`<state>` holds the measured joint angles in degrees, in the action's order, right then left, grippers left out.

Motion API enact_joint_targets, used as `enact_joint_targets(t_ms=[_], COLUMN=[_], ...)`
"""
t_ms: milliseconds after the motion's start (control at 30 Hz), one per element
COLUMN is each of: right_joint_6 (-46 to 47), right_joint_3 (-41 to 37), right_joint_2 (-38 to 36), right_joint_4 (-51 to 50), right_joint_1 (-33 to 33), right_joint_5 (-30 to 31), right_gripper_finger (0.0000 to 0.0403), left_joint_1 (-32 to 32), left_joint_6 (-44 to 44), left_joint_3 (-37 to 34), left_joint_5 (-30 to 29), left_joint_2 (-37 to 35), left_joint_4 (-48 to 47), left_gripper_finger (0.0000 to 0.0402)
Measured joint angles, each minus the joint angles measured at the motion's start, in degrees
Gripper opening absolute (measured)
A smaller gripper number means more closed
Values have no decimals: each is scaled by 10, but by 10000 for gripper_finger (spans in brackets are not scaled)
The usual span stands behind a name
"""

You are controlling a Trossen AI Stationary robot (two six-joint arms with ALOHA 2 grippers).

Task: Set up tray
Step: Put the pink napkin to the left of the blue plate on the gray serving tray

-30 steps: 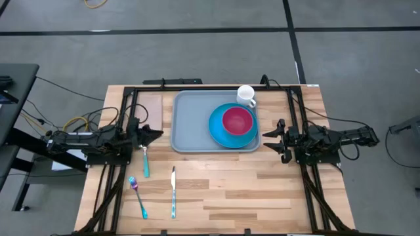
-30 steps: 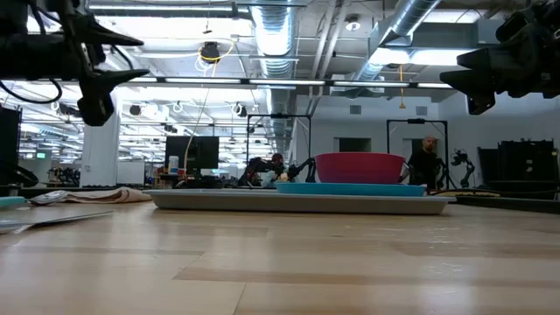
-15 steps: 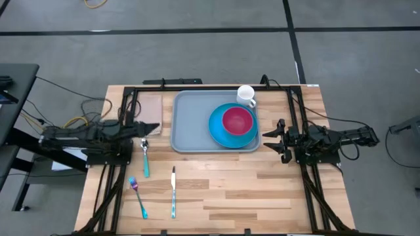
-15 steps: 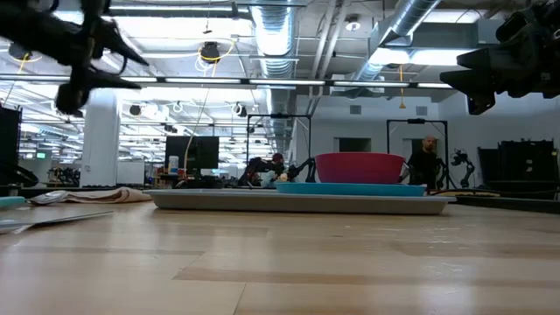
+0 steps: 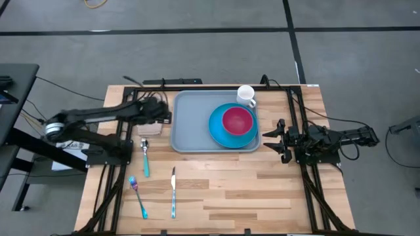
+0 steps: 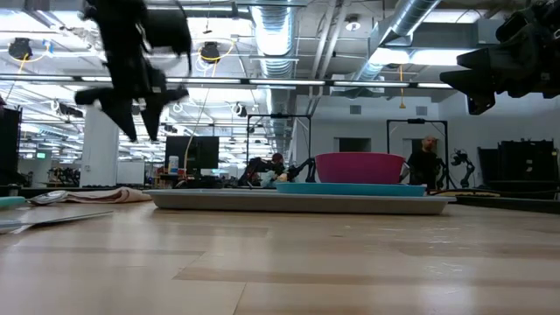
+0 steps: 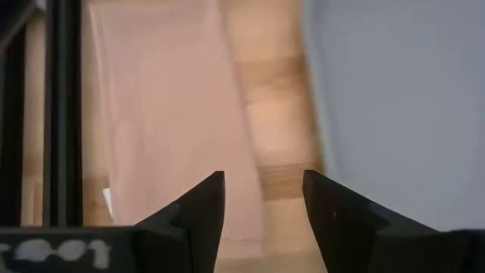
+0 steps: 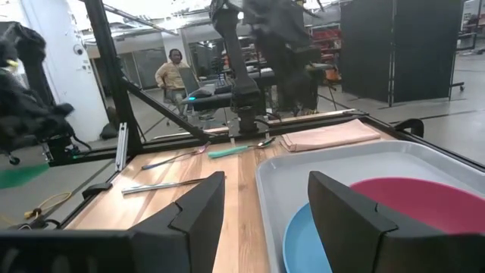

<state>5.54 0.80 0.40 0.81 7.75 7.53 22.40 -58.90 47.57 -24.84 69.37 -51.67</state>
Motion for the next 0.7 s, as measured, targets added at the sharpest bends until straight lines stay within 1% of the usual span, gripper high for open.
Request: enact_joint_targets(t_ms=[67,167,400,533,700], right_joint_6=[0,0,0,0,0], right_joint_3=[0,0,0,0,0], right_joint_2=[0,0,0,0,0], right_joint_4=[0,0,0,0,0], right_joint_1=[0,0,0,0,0], right_joint_5=[0,0,0,0,0], right_gripper_finger=[182,182,182,182,182], left_joint_1=[42,100,201,239,274], left_joint_6=[18,52,101,145,228], left_joint_3=[0,0,0,21,79], left_joint_5=[21,43,95,90,97], left_joint_2=[41,81,144,177,234], left_joint_4=[32,97,192,197,196], left_gripper_finger=[169,169,169,169,169])
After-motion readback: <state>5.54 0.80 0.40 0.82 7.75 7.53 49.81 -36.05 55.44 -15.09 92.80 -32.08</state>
